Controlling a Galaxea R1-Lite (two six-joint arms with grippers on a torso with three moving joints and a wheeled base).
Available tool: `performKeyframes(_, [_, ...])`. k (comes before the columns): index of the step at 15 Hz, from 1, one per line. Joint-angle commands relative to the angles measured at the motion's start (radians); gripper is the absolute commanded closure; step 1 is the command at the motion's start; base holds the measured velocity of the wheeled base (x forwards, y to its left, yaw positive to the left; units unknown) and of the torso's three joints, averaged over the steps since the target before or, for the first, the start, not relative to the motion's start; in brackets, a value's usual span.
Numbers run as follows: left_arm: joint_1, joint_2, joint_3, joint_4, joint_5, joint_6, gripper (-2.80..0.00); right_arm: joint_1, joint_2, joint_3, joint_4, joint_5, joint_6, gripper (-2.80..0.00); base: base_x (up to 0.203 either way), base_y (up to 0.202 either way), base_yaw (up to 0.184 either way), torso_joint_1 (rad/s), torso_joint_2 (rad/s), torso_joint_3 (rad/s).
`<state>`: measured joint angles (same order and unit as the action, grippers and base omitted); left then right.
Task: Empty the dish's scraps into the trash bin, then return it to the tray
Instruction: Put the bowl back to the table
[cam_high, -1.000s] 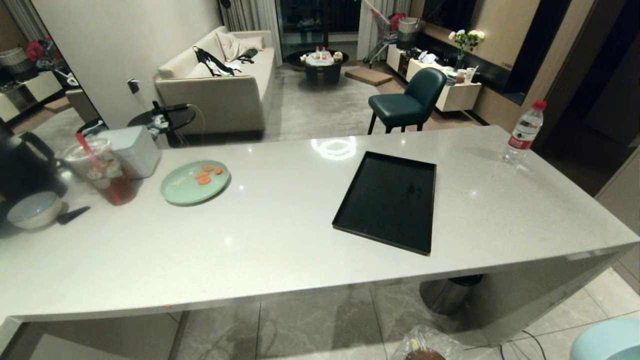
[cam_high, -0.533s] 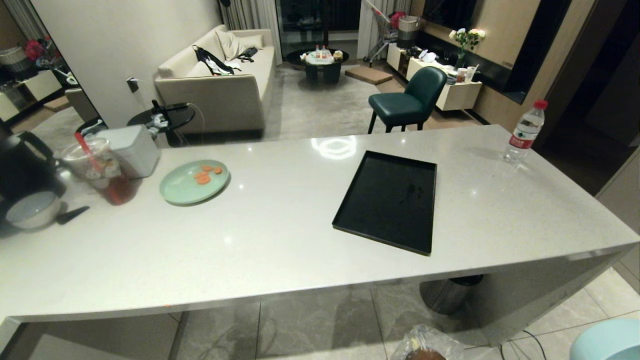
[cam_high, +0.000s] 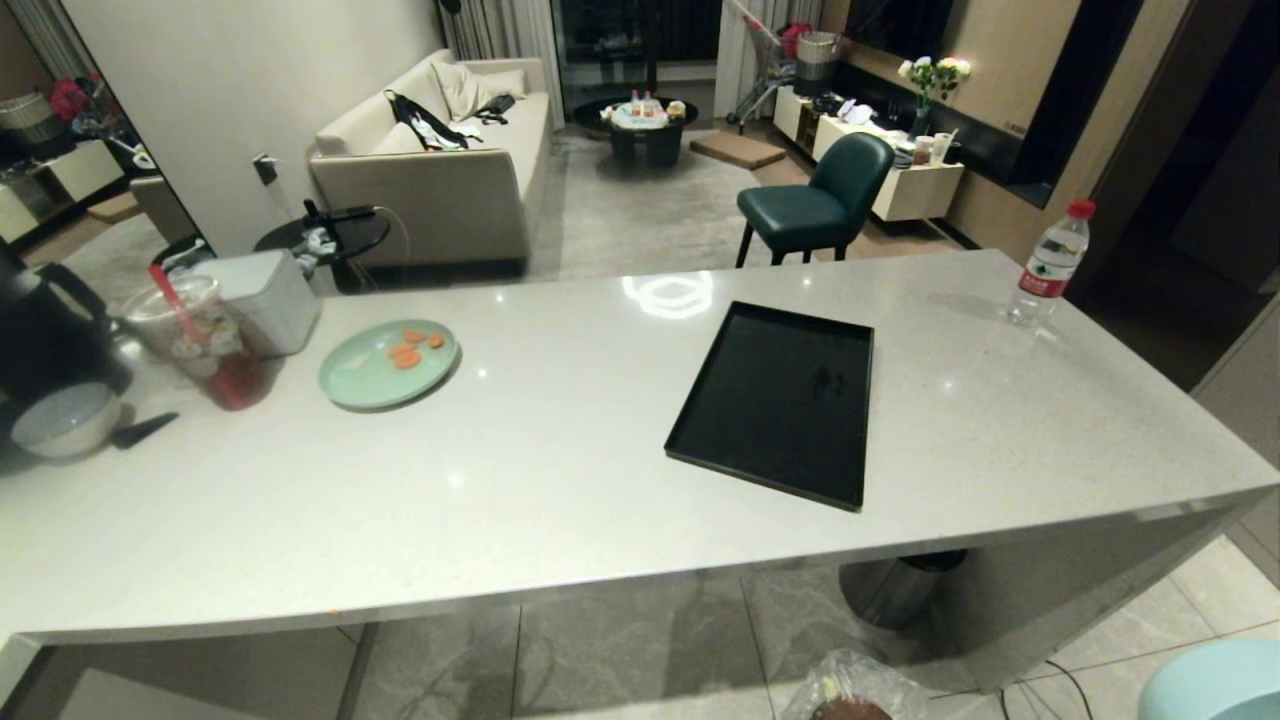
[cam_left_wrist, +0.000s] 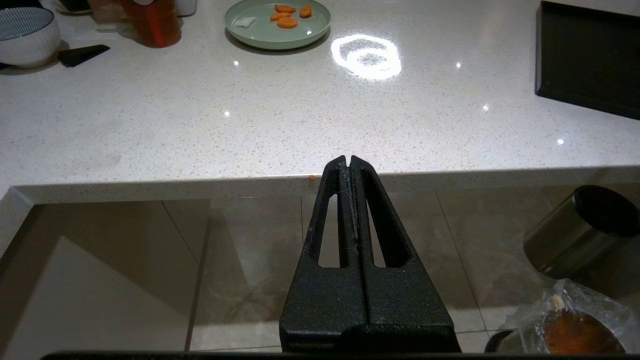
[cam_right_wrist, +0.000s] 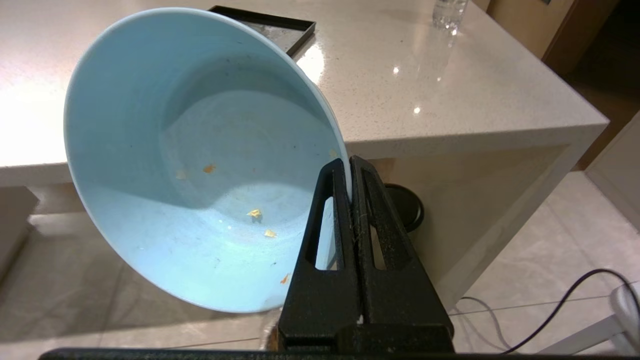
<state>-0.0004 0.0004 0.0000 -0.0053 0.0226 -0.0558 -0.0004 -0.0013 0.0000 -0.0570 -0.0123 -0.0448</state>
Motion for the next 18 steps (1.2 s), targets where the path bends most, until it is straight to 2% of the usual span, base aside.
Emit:
performKeyframes(1, [0.0,0.001,0.0,0.0,0.0,-0.001,0.0,0.0,0.001,0.0,-0.006,0.012,-0.014,0.0,0.0,0.0,0.0,0.0,0.0,0.0])
performKeyframes(2, [-0.001,0.001,0.0,-0.001,0.0,-0.001,0.0,0.0,0.001,-0.016,0.001,0.033,-0.012,0.0,0.0,0.0,0.0,0.0,0.0,0.0])
performKeyframes(4, [0.0,0.0,0.0,-0.001,0.0,-0.001,0.0,-0.001,0.029,-0.136,0.059,0.146,-0.014,0.0,0.0,0.0,0.0,0.0,0.0,0.0])
performKeyframes(6, [0.0,0.001,0.0,-0.001,0.0,-0.001,0.0,-0.002,0.161,-0.246,0.127,0.229,-0.016,0.0,0.0,0.0,0.0,0.0,0.0,0.0])
performKeyframes(9, [0.0,0.001,0.0,0.0,0.0,-0.001,0.0,-0.003,0.457,-0.388,0.175,0.271,-0.015,0.0,0.0,0.0,0.0,0.0,0.0,0.0])
performKeyframes(12, [0.0,0.001,0.0,-0.001,0.0,-0.001,0.0,-0.001,0.846,-0.556,0.193,0.262,0.005,0.0,0.0,0.0,0.0,0.0,0.0,0.0])
performKeyframes(14, [-0.001,0.001,0.0,0.0,0.0,-0.001,0.0,0.024,1.104,-0.71,0.206,0.212,0.089,0.0,0.0,0.0,0.0,0.0,0.0,0.0])
performKeyframes(15, [0.0,0.001,0.0,-0.001,0.0,-0.001,0.0,0.05,1.232,-0.813,0.224,0.164,0.161,0.0,0.0,0.0,0.0,0.0,0.0,0.0])
performKeyframes(16, [-0.001,0.0,0.0,-0.001,0.0,-0.001,0.0,0.087,1.344,-0.942,0.258,0.115,0.25,0.0,0.0,0.0,0.0,0.0,0.0,0.0])
performKeyframes(18, [0.0,0.0,0.0,-0.001,0.0,-0.001,0.0,0.204,1.525,-1.188,0.367,0.024,0.485,0.0,0.0,0.0,0.0,0.0,0.0,0.0])
